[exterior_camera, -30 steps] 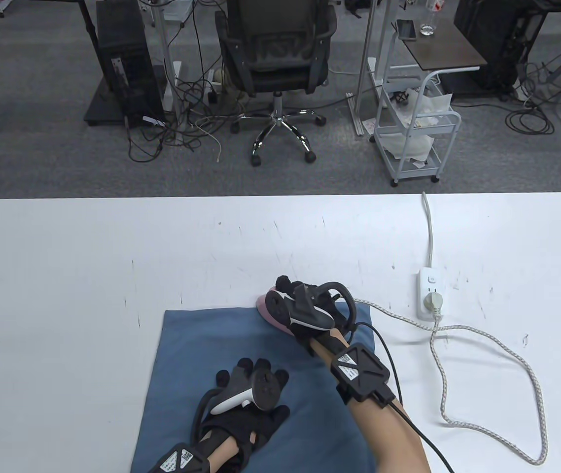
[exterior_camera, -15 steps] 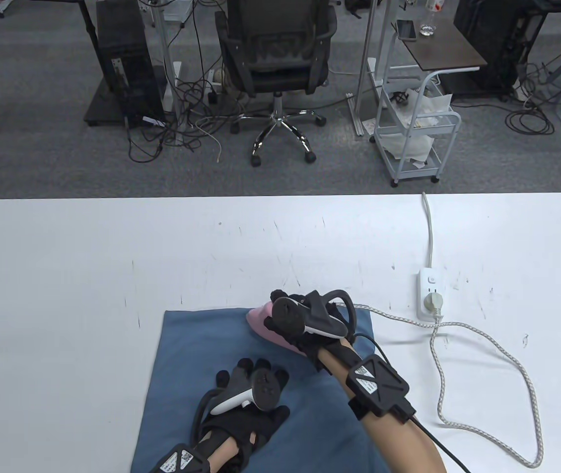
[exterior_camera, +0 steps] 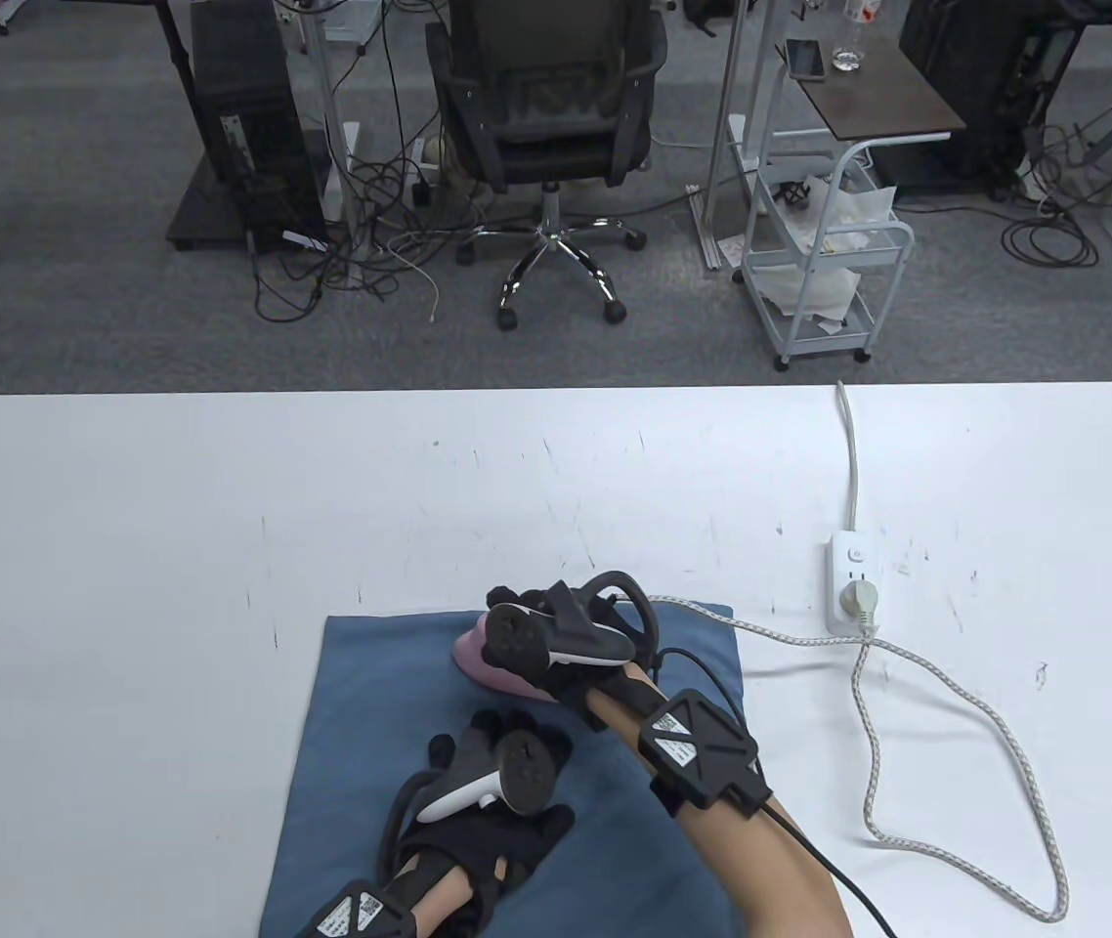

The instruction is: Iron pillowcase with electric iron on table

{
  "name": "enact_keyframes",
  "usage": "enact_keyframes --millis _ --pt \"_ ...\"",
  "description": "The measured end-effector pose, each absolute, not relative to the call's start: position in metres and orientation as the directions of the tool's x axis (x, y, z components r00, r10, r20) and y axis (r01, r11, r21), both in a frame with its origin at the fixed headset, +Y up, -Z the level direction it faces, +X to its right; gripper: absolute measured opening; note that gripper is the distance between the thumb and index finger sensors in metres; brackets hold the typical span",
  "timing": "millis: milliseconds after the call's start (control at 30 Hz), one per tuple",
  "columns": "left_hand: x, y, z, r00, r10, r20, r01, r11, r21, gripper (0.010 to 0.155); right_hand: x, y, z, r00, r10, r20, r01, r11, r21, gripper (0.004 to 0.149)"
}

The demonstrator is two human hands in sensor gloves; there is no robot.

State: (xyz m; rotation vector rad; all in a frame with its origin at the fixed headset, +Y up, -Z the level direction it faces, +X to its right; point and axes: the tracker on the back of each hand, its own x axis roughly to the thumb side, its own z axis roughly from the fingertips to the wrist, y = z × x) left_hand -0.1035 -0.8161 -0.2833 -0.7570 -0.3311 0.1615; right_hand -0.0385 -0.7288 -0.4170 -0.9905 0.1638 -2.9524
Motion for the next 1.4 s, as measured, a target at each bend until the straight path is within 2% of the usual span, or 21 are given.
enact_keyframes --millis 300,633,867,1400 --pt "-0.104 -0.816 -0.283 0.936 0.261 0.236 -0.025 0.718 -0.696 0.073 -0.084 -0.729 -0.448 -0.831 -0.072 0.552 0.001 -0.992 -0.128 0.065" --pt "-0.103 -0.816 -0.283 0.935 0.262 0.237 -0.025 0.718 -0.696 0.073 -0.083 -0.727 -0.452 -0.869 -0.096 0.485 0.043 -0.992 -0.119 0.065" --pt "-0.103 -0.816 -0.283 0.935 0.262 0.238 -0.024 0.718 -0.696 0.073 -0.047 -0.727 -0.445 -0.893 -0.123 0.433 0.07 -0.988 -0.135 0.066" --pt "-0.103 -0.816 -0.283 0.935 0.261 0.239 -0.023 0.717 -0.696 0.073 0.089 -0.725 -0.431 -0.98 -0.095 0.175 0.078 -0.992 -0.1 0.065"
